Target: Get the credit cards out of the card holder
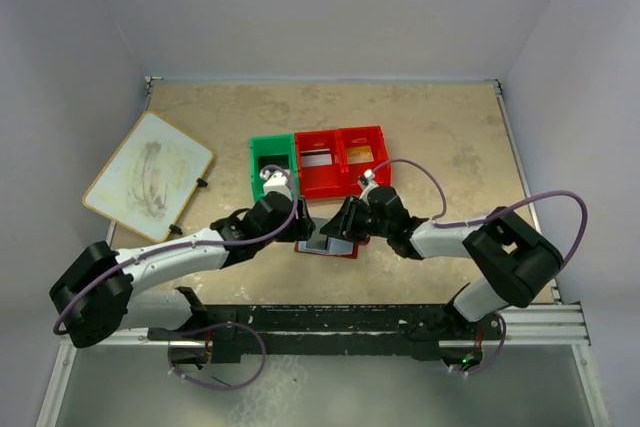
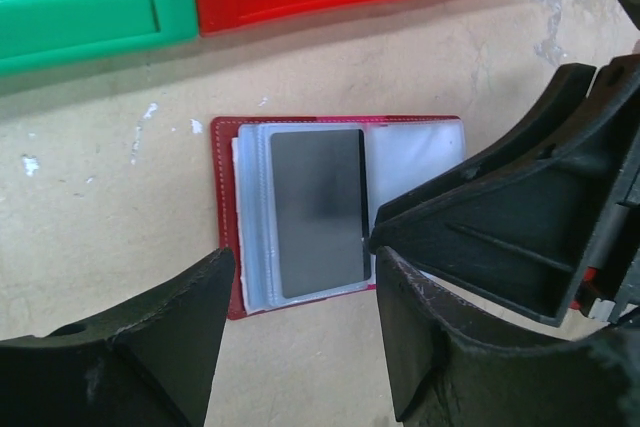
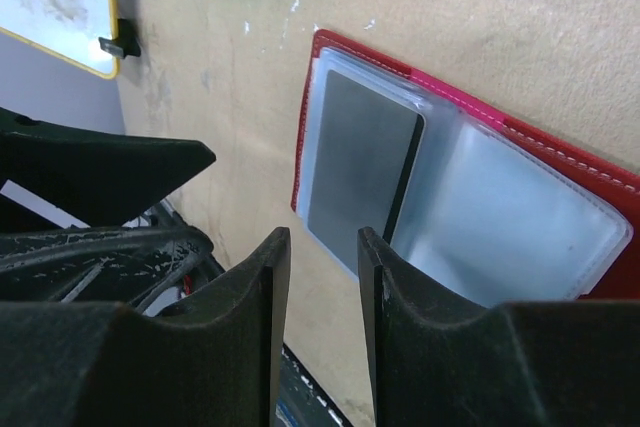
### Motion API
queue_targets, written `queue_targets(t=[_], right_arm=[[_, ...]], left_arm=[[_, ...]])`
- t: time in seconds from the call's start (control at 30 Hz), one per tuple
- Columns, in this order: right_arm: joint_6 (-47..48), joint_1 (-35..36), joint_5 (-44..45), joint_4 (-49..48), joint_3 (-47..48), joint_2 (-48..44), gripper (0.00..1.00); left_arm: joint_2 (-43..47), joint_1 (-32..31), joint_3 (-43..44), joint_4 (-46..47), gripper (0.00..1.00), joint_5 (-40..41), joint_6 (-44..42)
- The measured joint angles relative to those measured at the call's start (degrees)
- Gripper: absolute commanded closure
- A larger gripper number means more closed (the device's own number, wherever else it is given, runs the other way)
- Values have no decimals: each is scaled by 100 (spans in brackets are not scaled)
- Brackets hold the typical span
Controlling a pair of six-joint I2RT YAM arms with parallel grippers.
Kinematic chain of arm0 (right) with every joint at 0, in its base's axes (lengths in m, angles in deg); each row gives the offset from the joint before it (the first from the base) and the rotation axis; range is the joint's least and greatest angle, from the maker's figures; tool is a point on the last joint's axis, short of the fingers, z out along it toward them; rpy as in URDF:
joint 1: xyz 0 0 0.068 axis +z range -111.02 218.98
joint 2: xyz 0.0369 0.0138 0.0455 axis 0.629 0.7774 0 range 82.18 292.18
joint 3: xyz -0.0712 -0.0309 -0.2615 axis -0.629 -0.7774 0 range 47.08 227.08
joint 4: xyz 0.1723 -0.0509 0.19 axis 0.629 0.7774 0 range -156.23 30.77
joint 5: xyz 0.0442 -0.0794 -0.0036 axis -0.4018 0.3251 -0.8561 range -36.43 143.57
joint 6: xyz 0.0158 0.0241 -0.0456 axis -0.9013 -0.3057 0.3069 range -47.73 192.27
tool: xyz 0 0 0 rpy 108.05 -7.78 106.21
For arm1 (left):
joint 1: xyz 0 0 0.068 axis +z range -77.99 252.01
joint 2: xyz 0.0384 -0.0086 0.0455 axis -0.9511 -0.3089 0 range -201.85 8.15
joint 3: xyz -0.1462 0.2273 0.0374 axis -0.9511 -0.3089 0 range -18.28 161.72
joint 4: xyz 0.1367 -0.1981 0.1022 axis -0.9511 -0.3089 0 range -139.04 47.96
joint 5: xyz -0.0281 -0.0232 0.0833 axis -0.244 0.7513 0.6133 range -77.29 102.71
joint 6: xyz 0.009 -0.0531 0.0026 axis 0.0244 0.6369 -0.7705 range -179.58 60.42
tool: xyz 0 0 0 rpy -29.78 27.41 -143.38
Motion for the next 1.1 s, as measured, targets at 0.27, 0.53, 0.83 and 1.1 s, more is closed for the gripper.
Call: queue_targets(t=[0.27, 0.53, 0.83, 1.1], right_arm=[[13, -2, 9, 216, 107, 142, 65], [13, -39, 4, 214, 129, 280, 68], [-11, -138, -39, 70, 122, 645, 72], [-37, -168, -55, -31, 72, 645, 74]], left_arm=[[-562, 0, 157, 240, 48, -538, 11], [-922, 2, 339, 302, 49, -813, 7], [-1674, 7, 800, 208, 56, -1038, -57], [-1641, 17, 804, -20, 56, -942, -57]])
